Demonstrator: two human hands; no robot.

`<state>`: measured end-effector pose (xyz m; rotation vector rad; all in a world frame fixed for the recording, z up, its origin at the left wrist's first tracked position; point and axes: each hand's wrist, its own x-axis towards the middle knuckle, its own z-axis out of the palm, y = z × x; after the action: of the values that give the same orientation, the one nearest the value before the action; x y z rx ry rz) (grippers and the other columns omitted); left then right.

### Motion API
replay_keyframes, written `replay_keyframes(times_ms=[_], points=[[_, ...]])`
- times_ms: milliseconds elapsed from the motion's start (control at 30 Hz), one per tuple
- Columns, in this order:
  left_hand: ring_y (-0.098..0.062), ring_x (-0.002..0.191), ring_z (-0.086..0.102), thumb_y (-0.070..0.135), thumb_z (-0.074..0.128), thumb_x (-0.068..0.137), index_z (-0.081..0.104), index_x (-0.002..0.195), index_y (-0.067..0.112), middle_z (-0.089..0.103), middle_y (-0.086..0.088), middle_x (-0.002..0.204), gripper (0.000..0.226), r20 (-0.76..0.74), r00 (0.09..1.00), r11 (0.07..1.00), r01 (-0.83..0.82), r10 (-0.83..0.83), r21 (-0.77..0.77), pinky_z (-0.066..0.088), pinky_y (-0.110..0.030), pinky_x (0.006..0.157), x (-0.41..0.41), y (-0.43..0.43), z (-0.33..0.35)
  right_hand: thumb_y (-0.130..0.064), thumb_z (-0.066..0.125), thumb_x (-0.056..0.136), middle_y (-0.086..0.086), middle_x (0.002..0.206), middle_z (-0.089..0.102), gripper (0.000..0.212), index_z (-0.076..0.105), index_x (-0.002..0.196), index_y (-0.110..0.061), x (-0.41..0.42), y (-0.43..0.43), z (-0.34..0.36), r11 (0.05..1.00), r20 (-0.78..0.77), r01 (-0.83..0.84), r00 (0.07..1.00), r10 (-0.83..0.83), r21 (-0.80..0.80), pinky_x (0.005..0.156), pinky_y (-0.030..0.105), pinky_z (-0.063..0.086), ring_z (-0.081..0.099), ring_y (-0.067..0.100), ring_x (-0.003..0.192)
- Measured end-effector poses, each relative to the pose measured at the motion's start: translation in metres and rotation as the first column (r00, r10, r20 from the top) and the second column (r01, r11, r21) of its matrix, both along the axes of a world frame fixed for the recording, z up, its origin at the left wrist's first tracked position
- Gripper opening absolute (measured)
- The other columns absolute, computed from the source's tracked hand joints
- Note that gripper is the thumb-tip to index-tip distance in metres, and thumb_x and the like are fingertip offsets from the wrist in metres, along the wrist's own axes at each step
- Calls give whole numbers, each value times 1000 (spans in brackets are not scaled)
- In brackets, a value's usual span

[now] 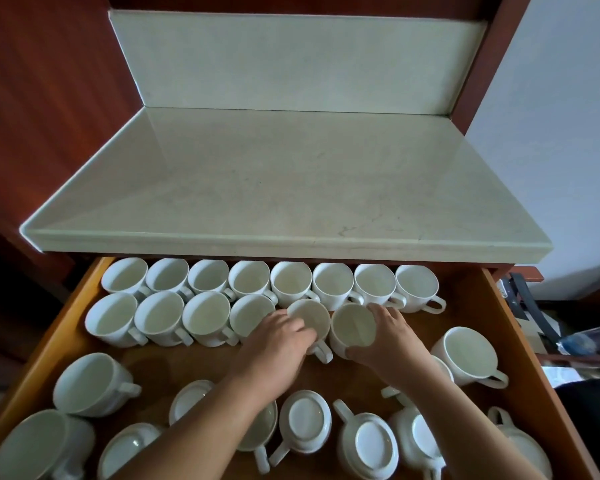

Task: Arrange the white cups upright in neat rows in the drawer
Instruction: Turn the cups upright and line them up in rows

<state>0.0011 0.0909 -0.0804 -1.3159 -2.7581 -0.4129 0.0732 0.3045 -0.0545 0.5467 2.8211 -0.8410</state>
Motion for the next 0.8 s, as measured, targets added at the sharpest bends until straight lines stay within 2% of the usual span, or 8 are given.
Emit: replay_keyframes(times_ms=[167,367,433,533,633,800], points=[[-23,75,53,5,65,77,63,80,22,55,4,73,18,-13,998,998,-62,62,18,48,-35,82,0,2,-2,-52,82,73,1,140,47,94,36,149,-19,-4,-4,-4,999,-47,28,998,-29,-21,98,27,37,46,20,129],[-21,82,52,10,68,79,65,86,23,57,6,81,15,2,998,997,-57,57,43,47,-35,84,-3,0,-6,-51,83,73,1,143,44,96,35,150,-19,-7,-4,-5,997,-69,47,996,-51,-63,101,28,37,45,21,131],[-18,94,52,17,74,79,68,97,21,58,6,97,20,39,998,995,-61,57,82,48,-33,88,-5,-6,-3,-51,84,72,1,143,45,96,36,149,-19,-7,-3,-6,996,-73,45,996,-51,-72,99,27,37,46,20,130],[-18,110,53,16,79,71,69,119,22,57,6,117,50,68,991,982,-127,118,141,47,-31,97,-10,-22,5,-51,84,72,0,143,45,96,36,149,-20,-7,-2,-6,996,-80,41,996,-47,-81,96,25,37,47,20,129],[-18,114,54,16,79,71,66,128,25,56,7,119,59,113,976,972,-199,185,122,48,-34,99,-16,-41,11,-51,84,73,1,145,43,98,34,151,-20,-7,-2,-5,996,-80,32,996,-38,-86,98,26,37,46,20,130],[-11,114,54,24,72,87,54,140,36,53,13,122,57,212,959,980,-197,186,33,48,-30,92,-15,-48,17,-51,83,71,2,149,40,105,28,156,-22,-6,-1,-5,993,-51,13,999,-19,-121,101,27,38,45,20,134]])
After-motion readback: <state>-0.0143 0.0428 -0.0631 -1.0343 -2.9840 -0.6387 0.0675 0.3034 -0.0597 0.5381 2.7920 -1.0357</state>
